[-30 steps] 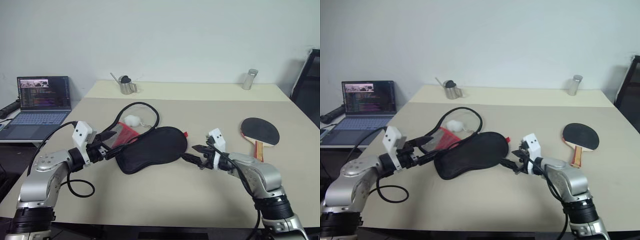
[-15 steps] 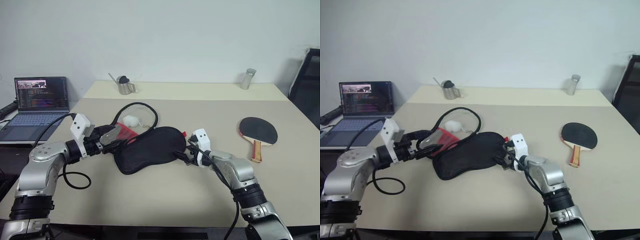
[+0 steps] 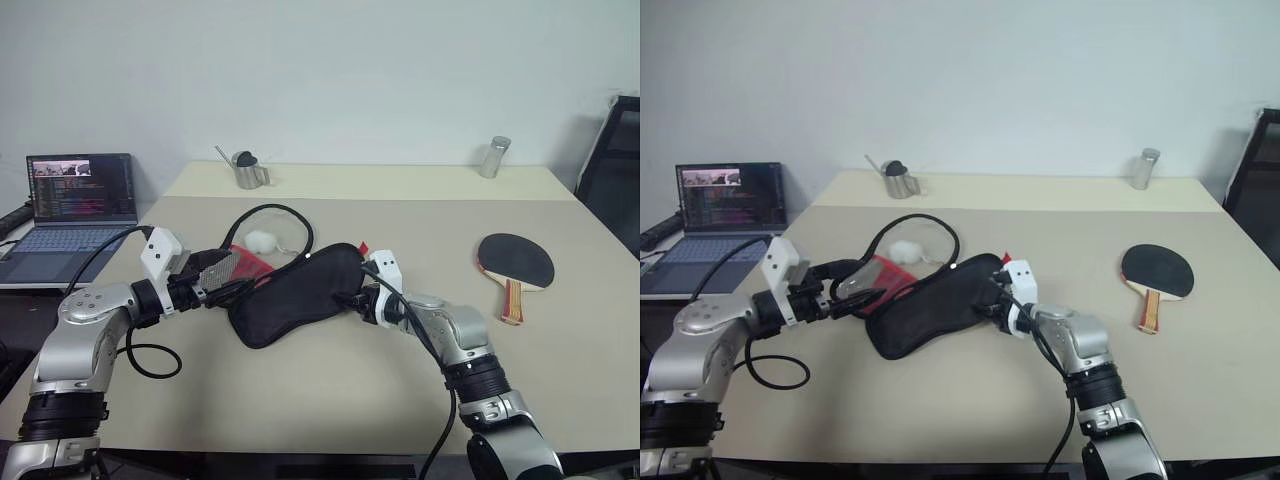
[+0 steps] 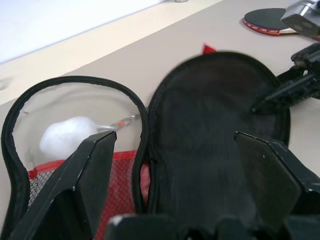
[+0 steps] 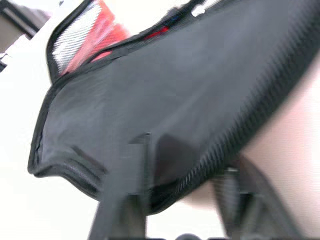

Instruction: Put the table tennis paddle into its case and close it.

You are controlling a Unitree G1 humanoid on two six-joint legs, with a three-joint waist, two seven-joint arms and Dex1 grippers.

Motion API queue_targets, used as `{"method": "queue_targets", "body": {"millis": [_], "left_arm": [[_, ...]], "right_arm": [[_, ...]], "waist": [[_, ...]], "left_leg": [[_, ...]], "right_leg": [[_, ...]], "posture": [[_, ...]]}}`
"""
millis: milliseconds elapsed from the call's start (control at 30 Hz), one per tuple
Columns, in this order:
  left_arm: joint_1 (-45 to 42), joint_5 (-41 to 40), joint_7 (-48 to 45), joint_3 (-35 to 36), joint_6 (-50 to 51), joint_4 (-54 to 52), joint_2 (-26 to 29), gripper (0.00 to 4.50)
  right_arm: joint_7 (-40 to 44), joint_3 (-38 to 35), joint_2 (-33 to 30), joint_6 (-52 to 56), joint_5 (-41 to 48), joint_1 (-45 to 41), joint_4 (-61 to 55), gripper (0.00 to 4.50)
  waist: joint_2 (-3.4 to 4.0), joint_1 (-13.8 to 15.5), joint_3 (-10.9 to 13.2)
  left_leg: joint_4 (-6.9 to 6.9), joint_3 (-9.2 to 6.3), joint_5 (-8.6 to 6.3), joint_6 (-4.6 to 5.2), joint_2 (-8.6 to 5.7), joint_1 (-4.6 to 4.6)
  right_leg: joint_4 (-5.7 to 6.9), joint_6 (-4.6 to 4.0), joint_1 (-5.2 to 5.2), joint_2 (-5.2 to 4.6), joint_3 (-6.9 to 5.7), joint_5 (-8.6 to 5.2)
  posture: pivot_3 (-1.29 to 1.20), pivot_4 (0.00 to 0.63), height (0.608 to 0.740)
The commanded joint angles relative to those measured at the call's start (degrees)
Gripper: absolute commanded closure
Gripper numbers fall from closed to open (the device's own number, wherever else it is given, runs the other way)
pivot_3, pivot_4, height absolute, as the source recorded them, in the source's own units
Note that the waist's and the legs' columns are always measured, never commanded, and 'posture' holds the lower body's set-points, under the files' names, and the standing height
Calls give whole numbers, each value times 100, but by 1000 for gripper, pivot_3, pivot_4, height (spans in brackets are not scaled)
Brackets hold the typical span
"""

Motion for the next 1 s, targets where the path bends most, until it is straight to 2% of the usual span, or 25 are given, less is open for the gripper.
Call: {"method": "queue_targets", "body": {"millis": [33, 67, 100, 300, 533, 733, 867, 1000], "left_arm": [[-95, 26, -33, -29, -145, -147, 4, 367], [-111, 29, -37, -54, -163, -140, -8, 367], [-128, 36, -41, -76, -181, -135, -23, 367], [-228, 18, -36, -284, -206, -258, -247, 367], [-263, 84, -27, -533, -280, -330, -425, 367], [-315, 127, -46, -645, -348, -291, -482, 367], [-307, 150, -39, -693, -391, -295, -502, 367], [-296, 157, -40, -696, -390, -306, -506, 367]], "right_arm": [[-53, -311, -93, 371, 239, -169, -203, 4130], [-39, -391, -172, 535, 294, -201, -215, 4414], [-23, -455, -248, 660, 345, -231, -217, 4467], [287, -744, -1286, 922, 316, -677, 468, 4467], [1004, -318, -2280, 62, -272, -1609, 2046, 4467], [1565, 51, -2514, -994, -859, -2321, 3431, 4467], [1654, 77, -2511, -1596, -1136, -2657, 4095, 3456], [1475, 7, -2472, -1917, -1339, -2805, 4501, 2042]], "waist": [[0, 0, 0], [0, 0, 0], [0, 1, 0], [1, 42, 2], [-1, 9, 10], [-5, -10, 26], [-7, -14, 39], [-5, -29, 43]], "left_leg": [[0, 1, 0, 0, 0, 0], [0, 1, 0, 0, 0, -1], [0, 1, 0, 0, 0, -2], [0, 3, 0, 0, -3, -5], [-7, 20, 0, 1, -3, -6], [-8, 30, 0, 1, 1, -7], [-7, 33, 0, 1, 1, -10], [-7, 33, 0, 1, 2, -10]], "right_leg": [[0, 0, 0, 0, 1, 0], [0, 0, -1, 0, 1, 0], [0, 0, -2, 0, 1, 0], [-2, -1, -3, -4, 1, 0], [0, -1, -12, -1, 12, 0], [0, -1, -16, 2, 16, 0], [-1, -1, -16, 1, 17, 0], [-1, -1, -17, 1, 18, 0]], "posture": [[0, 150, 740], [0, 150, 740], [0, 150, 740], [0, 150, 740], [0, 150, 740], [0, 150, 740], [0, 150, 740], [0, 150, 740]]}}
